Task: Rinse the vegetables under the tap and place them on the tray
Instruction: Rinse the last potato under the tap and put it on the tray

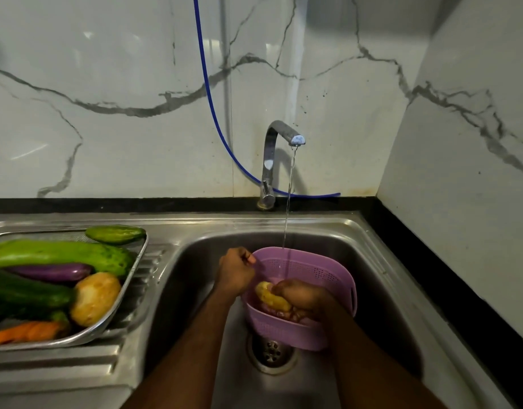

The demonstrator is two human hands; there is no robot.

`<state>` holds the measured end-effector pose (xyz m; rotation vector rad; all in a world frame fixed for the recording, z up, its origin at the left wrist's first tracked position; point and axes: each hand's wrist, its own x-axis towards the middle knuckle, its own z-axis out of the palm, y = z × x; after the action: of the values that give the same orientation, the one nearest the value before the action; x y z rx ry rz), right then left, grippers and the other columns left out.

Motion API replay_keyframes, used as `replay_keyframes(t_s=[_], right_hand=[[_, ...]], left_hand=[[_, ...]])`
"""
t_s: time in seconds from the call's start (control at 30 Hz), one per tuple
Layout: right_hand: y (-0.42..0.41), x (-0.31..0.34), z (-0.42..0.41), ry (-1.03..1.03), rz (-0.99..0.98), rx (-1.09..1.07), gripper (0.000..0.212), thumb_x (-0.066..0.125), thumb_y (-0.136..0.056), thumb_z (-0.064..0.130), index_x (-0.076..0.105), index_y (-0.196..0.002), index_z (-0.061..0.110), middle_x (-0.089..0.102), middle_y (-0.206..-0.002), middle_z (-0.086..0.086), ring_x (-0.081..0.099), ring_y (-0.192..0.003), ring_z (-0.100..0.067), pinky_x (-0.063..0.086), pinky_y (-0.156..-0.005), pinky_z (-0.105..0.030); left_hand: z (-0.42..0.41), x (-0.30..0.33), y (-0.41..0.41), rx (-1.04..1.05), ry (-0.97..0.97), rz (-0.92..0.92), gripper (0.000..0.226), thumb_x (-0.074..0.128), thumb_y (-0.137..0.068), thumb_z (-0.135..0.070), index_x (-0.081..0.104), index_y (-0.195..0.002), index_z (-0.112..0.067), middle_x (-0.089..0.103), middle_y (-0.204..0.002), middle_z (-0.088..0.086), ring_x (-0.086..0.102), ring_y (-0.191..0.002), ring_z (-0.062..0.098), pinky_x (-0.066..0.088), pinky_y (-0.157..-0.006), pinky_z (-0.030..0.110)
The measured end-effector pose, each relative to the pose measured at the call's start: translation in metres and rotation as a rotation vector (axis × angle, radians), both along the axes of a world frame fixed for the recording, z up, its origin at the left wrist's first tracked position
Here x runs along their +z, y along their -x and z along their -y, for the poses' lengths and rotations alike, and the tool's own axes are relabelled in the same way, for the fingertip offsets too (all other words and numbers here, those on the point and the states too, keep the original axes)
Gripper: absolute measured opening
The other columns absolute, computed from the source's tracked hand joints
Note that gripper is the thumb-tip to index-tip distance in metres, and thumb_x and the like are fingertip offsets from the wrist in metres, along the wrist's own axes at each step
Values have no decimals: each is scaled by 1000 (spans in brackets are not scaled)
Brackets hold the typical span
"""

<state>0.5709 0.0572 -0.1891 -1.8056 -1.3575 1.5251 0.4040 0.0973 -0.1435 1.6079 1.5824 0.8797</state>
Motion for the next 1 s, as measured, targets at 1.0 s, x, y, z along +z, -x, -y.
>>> replay_keyframes(t_s=[1.0], right_hand=[[17, 54, -17, -359, -220, -433, 31, 53, -105, 40, 67, -108, 13, 70, -86, -14, 64, -59, -20, 53, -50, -33]], left_hand=[[27, 15, -41, -237, 299, 825, 25, 48, -103, -8, 72, -111, -12, 73, -89, 14, 69, -68, 19, 61, -62, 36]])
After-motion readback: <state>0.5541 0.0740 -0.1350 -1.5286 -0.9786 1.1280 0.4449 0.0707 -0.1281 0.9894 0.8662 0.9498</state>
